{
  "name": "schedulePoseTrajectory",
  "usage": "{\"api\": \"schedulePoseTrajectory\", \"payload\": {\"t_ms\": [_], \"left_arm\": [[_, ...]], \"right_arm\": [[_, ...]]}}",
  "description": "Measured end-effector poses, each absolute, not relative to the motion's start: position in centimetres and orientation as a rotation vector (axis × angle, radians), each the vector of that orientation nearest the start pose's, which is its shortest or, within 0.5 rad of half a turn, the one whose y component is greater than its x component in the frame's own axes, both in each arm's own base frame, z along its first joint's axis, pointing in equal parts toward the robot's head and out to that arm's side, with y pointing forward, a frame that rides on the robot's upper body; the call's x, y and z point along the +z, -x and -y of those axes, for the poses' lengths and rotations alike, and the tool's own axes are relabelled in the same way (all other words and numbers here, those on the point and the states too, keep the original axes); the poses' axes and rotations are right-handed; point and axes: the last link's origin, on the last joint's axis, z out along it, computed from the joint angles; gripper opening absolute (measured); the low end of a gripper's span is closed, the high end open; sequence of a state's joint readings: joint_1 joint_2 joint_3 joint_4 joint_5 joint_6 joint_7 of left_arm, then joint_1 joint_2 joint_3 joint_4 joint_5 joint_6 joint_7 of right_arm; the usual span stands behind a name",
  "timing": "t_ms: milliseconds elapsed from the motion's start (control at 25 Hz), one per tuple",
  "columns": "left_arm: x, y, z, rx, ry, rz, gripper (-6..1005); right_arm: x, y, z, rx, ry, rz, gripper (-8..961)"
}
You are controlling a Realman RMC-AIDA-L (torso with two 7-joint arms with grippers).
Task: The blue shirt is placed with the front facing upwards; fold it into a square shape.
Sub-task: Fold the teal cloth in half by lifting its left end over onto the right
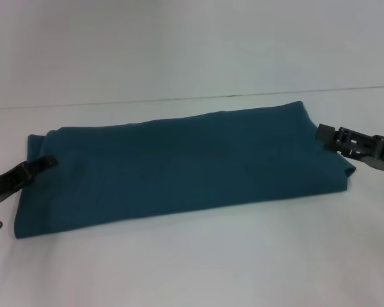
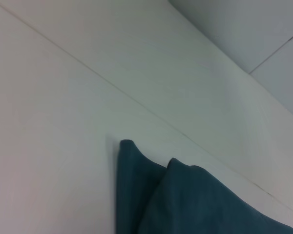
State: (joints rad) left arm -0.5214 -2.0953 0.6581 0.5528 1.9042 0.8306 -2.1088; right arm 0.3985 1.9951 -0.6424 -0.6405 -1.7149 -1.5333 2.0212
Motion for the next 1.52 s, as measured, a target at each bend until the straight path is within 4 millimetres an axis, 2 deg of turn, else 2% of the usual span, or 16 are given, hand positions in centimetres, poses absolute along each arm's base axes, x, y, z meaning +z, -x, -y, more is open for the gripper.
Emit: {"api": "schedulePoseTrajectory", "payload": {"t_ms": [560, 760, 960, 1520], "left_arm": [[0.3, 34.6, -37.7, -0.679, 1.673, 1.657, 786], [1.3, 34.4, -38.0, -0.711, 1.659, 1.637, 785], [1.5, 34.6, -38.0, -0.702, 1.645, 1.643, 783], [0.7, 35.0, -37.8, -0.648, 1.649, 1.648, 779]], "right_arm": [[6.1, -30.9, -32.1, 1.127, 2.118, -1.541, 893], [6.0, -30.9, -32.0, 1.13, 2.117, -1.547, 891], [6.0, -30.9, -32.0, 1.132, 2.116, -1.55, 888], [6.0, -31.0, -32.0, 1.132, 2.111, -1.552, 882]]}}
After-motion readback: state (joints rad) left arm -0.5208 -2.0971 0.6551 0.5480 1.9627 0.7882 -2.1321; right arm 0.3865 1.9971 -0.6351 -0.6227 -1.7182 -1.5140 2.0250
